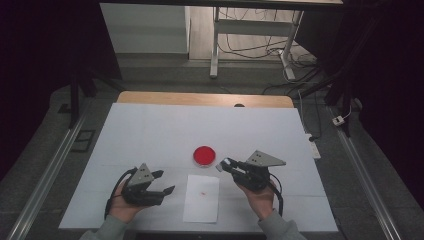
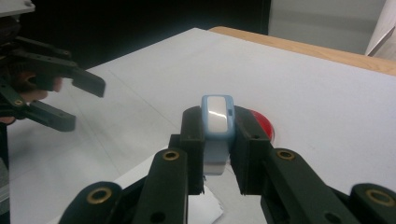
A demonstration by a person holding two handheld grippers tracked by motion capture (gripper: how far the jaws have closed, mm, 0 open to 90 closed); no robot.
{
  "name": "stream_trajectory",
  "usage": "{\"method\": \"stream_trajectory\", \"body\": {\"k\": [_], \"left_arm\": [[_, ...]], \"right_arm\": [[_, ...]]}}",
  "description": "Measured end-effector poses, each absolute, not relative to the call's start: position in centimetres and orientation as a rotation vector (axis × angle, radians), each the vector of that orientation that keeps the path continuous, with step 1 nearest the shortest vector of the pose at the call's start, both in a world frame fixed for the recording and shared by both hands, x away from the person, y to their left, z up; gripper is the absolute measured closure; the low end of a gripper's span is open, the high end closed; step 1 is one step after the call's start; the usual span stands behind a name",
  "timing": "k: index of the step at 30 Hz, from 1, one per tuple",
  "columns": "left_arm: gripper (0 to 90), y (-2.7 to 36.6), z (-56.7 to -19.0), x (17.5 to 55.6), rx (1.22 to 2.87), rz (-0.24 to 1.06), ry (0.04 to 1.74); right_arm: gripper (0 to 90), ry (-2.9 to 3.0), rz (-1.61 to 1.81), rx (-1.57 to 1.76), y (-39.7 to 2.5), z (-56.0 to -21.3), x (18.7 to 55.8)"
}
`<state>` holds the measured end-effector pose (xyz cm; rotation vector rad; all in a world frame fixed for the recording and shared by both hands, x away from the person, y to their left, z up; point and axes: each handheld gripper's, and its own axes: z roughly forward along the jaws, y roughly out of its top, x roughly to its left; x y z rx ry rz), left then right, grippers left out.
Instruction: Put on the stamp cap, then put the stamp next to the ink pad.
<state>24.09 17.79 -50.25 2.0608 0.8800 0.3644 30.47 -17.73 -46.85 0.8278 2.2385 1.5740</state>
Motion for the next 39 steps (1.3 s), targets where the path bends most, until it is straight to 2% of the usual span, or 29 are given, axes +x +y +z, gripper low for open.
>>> {"method": "stream_trajectory", "body": {"k": [13,39], "left_arm": [[33.2,20.4,-50.6,23.1,2.016,0.348,0.944],[33.1,20.8,-50.9,23.4,2.026,0.342,0.962]], "right_arm": [[75.4,2.236,1.554,0.828,-17.9,-46.9,30.7],[75.5,2.231,1.455,0.874,-18.7,-47.6,32.1]]}}
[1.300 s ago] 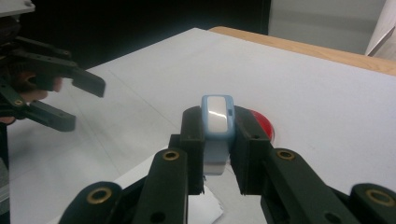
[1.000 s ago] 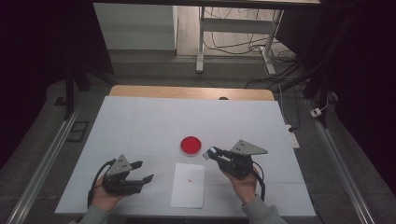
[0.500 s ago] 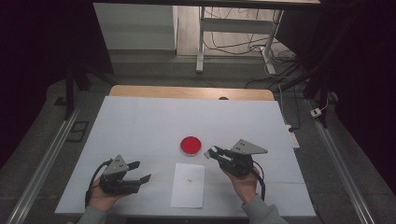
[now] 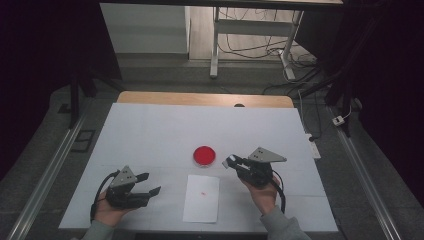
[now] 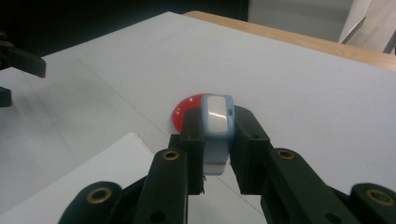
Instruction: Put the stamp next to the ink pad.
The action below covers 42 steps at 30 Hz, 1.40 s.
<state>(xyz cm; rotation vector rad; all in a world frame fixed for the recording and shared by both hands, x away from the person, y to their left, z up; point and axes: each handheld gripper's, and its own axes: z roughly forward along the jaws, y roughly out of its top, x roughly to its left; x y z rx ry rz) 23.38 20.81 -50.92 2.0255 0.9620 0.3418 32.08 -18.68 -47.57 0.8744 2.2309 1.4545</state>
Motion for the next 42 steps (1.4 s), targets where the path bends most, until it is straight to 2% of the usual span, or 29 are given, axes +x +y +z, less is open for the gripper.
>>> {"method": "stream_trajectory", "body": {"k": [22,42], "left_arm": [[33.0,20.9,-51.0,23.5,2.026,0.338,0.964],[33.0,20.8,-51.1,23.5,2.026,0.343,0.968]], "right_arm": [[75.2,2.341,1.239,0.906,-17.5,-50.1,35.0],[73.3,2.380,1.179,0.881,-16.8,-51.1,35.5]]}}
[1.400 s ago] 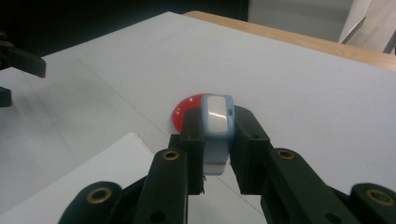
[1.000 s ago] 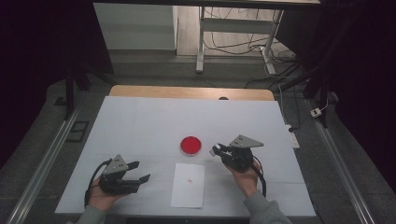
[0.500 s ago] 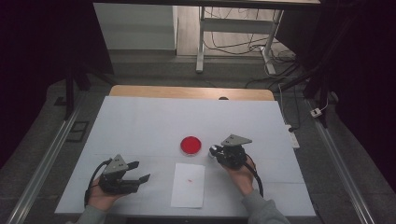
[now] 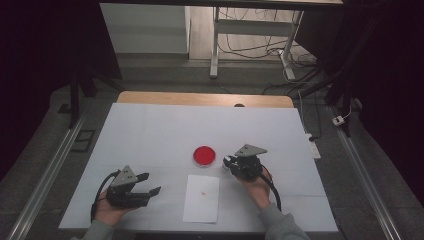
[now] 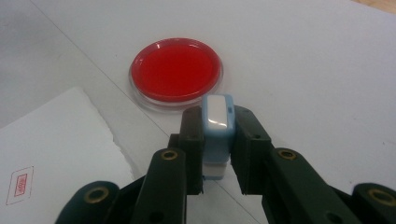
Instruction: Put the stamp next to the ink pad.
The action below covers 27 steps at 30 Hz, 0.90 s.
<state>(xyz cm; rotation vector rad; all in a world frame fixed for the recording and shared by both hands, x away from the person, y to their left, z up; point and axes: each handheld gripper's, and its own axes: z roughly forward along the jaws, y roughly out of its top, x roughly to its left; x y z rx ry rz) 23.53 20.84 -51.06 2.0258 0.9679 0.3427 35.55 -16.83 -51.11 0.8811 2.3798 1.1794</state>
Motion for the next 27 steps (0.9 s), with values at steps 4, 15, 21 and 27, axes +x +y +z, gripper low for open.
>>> {"method": "stream_trajectory", "body": {"k": [4,15,21,27], "left_arm": [[33.1,20.8,-51.1,23.5,2.027,0.343,0.968],[33.1,20.9,-51.3,23.6,2.027,0.339,0.974],[33.1,21.0,-51.3,23.6,2.028,0.339,0.975],[33.1,21.0,-51.3,23.6,2.028,0.340,0.978]], "right_arm": [[66.8,2.376,1.177,0.887,-16.8,-51.2,35.6],[48.2,2.337,1.256,0.889,-17.6,-50.2,35.1],[45.9,2.314,1.283,0.864,-17.9,-49.8,34.5],[45.7,2.295,1.284,0.855,-18.8,-49.3,33.8]]}}
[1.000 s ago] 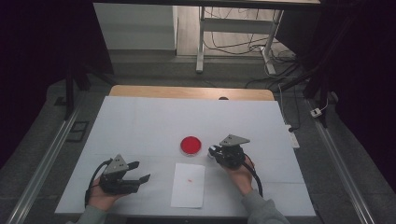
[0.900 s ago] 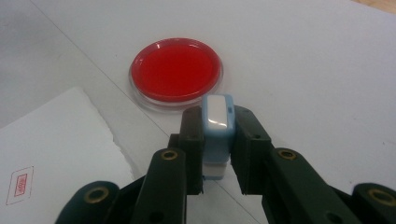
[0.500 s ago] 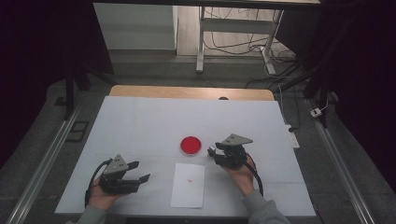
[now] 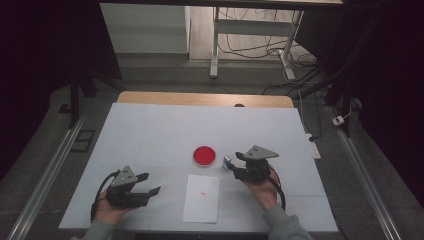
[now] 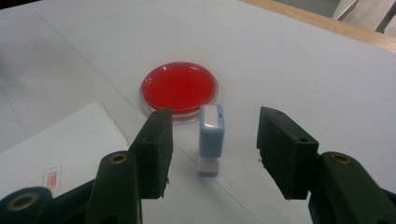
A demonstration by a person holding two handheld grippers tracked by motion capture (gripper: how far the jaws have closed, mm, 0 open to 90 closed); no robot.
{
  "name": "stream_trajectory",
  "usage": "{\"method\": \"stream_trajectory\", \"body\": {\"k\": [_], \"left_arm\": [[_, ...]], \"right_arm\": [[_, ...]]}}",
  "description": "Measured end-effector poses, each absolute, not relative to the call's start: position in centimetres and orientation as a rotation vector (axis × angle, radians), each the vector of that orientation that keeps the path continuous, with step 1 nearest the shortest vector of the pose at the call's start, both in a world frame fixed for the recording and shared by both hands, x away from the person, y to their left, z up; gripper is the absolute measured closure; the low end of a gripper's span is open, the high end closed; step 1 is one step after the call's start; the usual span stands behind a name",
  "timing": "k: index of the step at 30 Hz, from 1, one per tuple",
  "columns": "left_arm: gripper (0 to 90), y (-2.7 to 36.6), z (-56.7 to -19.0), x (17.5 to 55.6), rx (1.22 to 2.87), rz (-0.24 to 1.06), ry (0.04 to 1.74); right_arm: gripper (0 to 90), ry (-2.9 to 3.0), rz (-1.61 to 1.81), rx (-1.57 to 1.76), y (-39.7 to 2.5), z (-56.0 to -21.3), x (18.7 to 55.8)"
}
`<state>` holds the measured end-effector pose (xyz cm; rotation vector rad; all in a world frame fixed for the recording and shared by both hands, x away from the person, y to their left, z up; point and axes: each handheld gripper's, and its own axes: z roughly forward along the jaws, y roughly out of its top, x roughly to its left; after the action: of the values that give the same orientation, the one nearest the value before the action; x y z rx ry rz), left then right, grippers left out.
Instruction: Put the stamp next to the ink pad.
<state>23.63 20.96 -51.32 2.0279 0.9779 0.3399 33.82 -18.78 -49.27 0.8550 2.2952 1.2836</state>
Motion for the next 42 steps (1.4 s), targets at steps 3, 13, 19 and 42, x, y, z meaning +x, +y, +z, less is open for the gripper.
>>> {"method": "stream_trajectory", "body": {"k": [3,13,19,42], "left_arm": [[33.1,21.0,-51.3,23.6,2.027,0.341,0.979],[33.1,21.0,-51.4,23.7,2.028,0.335,0.979],[33.1,21.0,-51.5,23.5,2.034,0.332,0.974],[33.1,20.8,-51.6,23.4,2.042,0.324,0.971]], "right_arm": [[45.7,2.280,1.291,0.851,-19.5,-49.1,33.3],[45.6,2.274,1.279,0.803,-22.3,-48.9,31.6],[45.5,2.259,1.271,0.813,-24.5,-49.2,30.4],[45.7,2.230,1.206,0.847,-29.9,-50.2,28.1]]}}
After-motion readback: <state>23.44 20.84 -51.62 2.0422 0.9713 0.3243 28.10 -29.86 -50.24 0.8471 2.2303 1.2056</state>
